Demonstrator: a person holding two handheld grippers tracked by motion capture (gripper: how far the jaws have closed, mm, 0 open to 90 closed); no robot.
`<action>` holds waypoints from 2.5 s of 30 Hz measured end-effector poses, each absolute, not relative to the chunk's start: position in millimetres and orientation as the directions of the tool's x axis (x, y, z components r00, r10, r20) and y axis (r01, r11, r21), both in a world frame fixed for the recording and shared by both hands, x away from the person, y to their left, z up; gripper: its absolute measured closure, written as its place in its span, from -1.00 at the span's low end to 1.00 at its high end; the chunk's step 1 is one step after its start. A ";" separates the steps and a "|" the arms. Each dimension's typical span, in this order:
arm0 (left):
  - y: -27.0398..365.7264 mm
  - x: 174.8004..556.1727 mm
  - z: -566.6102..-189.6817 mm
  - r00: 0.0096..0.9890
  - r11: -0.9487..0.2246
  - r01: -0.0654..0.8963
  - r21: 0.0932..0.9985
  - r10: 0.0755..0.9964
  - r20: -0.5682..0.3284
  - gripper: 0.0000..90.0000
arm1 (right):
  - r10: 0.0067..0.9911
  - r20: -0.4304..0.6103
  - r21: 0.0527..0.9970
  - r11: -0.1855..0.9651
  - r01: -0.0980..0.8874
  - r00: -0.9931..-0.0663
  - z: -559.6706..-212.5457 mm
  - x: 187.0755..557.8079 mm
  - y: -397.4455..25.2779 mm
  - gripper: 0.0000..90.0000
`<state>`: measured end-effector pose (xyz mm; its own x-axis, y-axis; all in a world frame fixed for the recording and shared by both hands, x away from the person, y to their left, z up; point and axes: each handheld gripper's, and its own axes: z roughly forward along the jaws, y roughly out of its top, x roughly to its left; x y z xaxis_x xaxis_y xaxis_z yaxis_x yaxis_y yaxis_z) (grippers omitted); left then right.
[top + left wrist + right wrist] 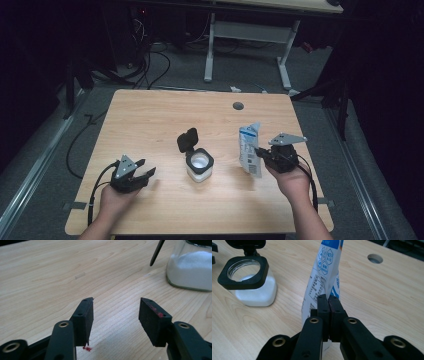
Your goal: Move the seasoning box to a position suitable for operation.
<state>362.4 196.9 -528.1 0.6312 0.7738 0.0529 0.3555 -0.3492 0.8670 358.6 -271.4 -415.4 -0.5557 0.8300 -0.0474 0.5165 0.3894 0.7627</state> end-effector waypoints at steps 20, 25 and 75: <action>204.7 347.7 -527.0 0.628 -0.340 0.320 0.884 0.775 0.071 -0.06 | 0.852 -0.089 0.886 0.305 0.350 -0.516 -448.6 339.1 -273.0 0.99; 204.5 345.3 -529.8 0.619 -0.344 0.326 0.881 0.781 0.076 -0.06 | 0.863 -0.065 0.912 0.255 0.321 -0.501 -456.5 335.2 -274.1 0.99; 215.5 336.6 -521.1 0.626 -0.328 0.306 0.894 0.777 0.071 -0.07 | 0.897 -0.085 0.913 0.244 0.327 -0.433 -479.4 324.4 -296.2 0.97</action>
<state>336.6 215.5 -521.1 0.6259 0.7767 0.0710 0.3058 -0.3281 0.8938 324.4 -296.2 -479.4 -0.4333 0.8973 -0.0846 0.3272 0.2441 0.9129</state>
